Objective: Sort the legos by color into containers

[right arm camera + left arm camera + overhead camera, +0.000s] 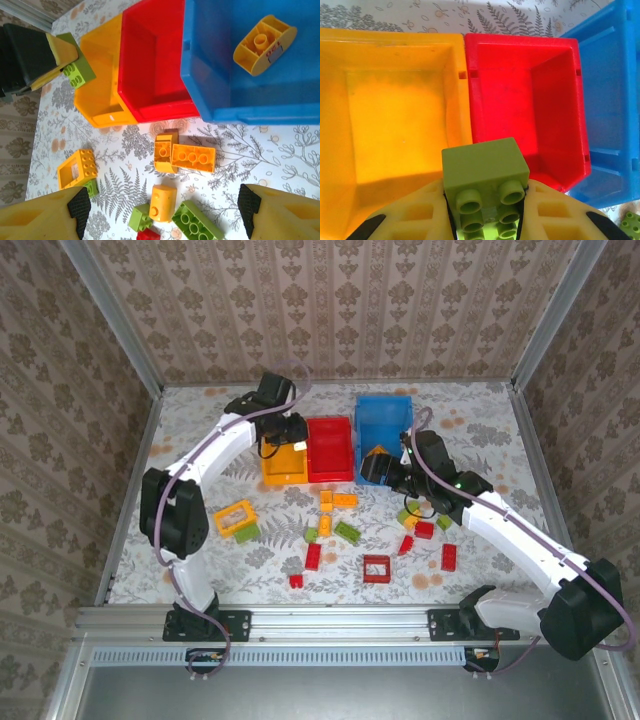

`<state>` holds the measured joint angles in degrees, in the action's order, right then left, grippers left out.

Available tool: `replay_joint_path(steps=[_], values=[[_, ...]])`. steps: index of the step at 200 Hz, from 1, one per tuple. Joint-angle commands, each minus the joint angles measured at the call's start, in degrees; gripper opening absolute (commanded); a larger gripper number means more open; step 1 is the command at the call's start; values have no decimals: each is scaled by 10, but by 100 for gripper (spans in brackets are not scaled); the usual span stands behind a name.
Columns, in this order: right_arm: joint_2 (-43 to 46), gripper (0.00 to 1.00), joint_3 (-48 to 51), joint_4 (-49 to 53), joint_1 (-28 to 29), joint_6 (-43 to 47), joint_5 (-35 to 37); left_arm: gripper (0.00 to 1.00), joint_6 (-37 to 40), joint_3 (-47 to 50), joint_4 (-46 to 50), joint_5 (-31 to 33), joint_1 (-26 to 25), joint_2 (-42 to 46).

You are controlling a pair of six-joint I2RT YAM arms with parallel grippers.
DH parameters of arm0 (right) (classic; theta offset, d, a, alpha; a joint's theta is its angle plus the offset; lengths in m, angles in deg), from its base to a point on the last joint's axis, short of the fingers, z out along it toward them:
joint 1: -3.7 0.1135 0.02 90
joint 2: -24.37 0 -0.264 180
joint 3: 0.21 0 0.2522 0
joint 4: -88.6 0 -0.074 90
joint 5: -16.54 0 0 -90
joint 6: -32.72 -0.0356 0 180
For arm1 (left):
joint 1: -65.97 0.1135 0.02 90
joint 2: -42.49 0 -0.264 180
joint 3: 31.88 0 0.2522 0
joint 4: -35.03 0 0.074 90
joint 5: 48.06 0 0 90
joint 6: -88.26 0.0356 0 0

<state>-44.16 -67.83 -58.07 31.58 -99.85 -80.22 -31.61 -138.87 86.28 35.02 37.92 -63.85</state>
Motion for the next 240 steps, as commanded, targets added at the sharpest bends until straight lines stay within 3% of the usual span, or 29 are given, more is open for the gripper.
replay_joint_path(steps=[1,100,130,150,240], values=[[-1,80,0,21,-3,-8,-20,11,21,-30,1,-13,-10,-12],[-39,80,-48,58,21,89,-10,10,9,-40,68,52,-14,-20],[-48,80,-56,67,46,107,7,10,3,-18,48,23,-9,-11],[-50,80,-54,64,57,107,10,12,8,-41,39,0,-24,-31],[-21,80,-38,56,62,122,27,17,0,-140,72,24,-86,-151]])
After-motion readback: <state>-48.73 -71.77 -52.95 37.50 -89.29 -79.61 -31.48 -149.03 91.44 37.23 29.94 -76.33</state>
